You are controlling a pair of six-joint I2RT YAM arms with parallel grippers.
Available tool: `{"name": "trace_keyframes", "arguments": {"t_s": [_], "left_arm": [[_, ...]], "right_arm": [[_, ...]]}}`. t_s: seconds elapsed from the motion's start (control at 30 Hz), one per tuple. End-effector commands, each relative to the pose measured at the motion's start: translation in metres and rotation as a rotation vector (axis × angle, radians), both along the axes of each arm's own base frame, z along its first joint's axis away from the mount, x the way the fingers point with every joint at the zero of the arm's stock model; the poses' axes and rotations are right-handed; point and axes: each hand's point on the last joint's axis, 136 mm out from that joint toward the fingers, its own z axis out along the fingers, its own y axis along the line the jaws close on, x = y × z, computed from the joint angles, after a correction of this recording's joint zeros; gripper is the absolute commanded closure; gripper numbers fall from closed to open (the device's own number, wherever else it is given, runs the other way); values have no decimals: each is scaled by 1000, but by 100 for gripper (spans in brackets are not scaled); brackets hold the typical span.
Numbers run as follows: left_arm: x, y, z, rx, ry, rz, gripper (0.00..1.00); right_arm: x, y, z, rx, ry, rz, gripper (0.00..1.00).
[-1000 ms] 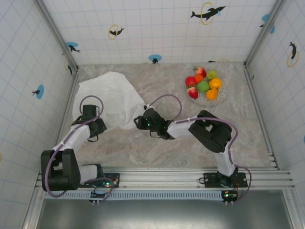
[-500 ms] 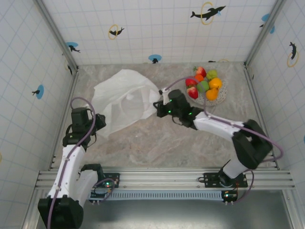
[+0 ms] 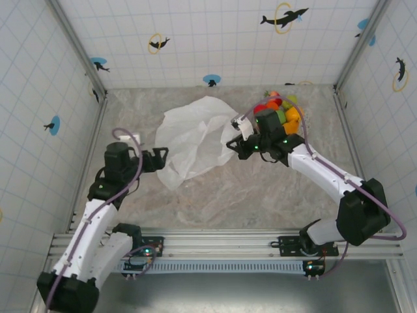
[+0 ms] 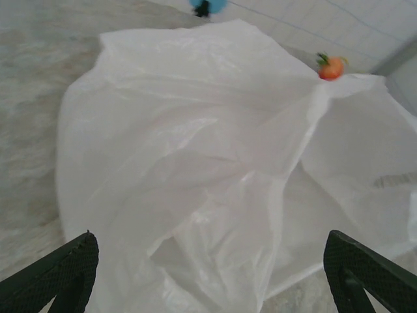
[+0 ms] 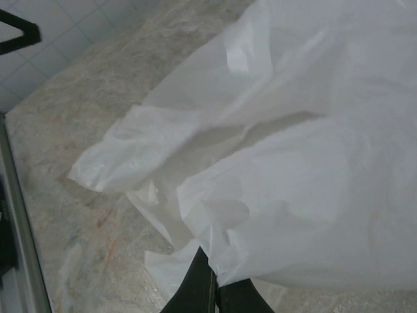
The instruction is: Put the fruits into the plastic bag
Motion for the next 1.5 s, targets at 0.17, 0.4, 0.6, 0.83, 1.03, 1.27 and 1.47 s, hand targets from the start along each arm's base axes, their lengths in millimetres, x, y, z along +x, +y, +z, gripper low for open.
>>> {"name": "trace_keyframes", "arguments": {"t_s": [0.17, 0.4, 0.6, 0.83, 1.03, 1.27, 1.47], "left_arm": [[28, -78, -7, 384, -124, -236, 6], [43, -142, -43, 374, -57, -374, 2], [51, -174, -69, 273, -18, -408, 2], [88, -190, -102, 292, -16, -336, 15], [124, -183, -97, 405, -115, -229, 60], [98, -167, -30, 328, -97, -254, 100], [70, -116, 18, 149, -76, -243, 100]], "right_arm": [[-7, 0, 15, 29, 27, 64, 100], [-8, -9, 23, 54, 13, 45, 100], [-11, -13, 25, 78, 12, 39, 100], [-17, -13, 25, 119, 24, 48, 100], [-17, -26, 18, 79, 29, 30, 100], [23, -80, 11, -190, -47, -286, 100], [42, -84, 26, -231, -121, -421, 100]]}}
